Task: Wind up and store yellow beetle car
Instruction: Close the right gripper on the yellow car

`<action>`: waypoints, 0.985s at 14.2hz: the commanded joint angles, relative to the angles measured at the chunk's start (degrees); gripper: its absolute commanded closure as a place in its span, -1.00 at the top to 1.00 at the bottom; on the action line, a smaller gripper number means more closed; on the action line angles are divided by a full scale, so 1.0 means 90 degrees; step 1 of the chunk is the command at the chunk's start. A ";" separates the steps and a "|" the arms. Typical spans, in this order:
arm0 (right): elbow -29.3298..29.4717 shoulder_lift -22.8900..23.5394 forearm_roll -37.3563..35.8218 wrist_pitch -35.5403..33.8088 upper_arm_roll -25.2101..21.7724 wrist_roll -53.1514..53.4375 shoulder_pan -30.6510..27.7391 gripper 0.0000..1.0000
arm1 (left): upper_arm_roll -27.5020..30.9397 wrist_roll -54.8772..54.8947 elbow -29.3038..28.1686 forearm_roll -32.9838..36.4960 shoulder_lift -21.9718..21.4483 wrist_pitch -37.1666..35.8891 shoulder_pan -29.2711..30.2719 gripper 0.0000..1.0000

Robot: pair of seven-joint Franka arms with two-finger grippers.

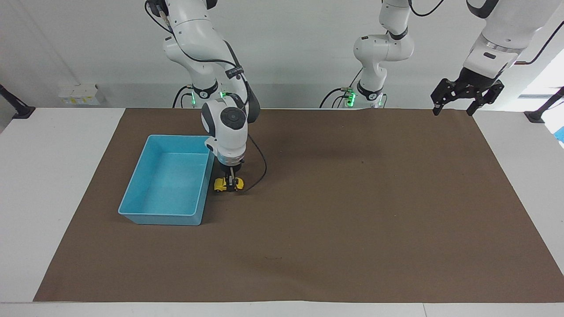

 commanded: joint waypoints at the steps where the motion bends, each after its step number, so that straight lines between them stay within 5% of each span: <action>1: -0.0036 -0.0123 -0.0184 -0.0010 0.0021 0.0263 0.0019 -1.00 | 0.0052 0.0075 -0.0157 0.0066 -0.0146 -0.0048 -0.0180 1.00; 8: 0.0745 -0.0444 -0.0136 -0.1045 0.0109 -0.0048 0.0175 -1.00 | 0.0052 0.0026 -0.0235 0.0056 -0.0185 -0.0019 -0.0210 1.00; 14: 0.1096 -0.1187 0.0742 -0.1864 0.0138 -0.1892 0.0097 -1.00 | 0.0130 0.0026 -0.0537 0.0036 -0.0380 -0.0420 -0.0190 1.00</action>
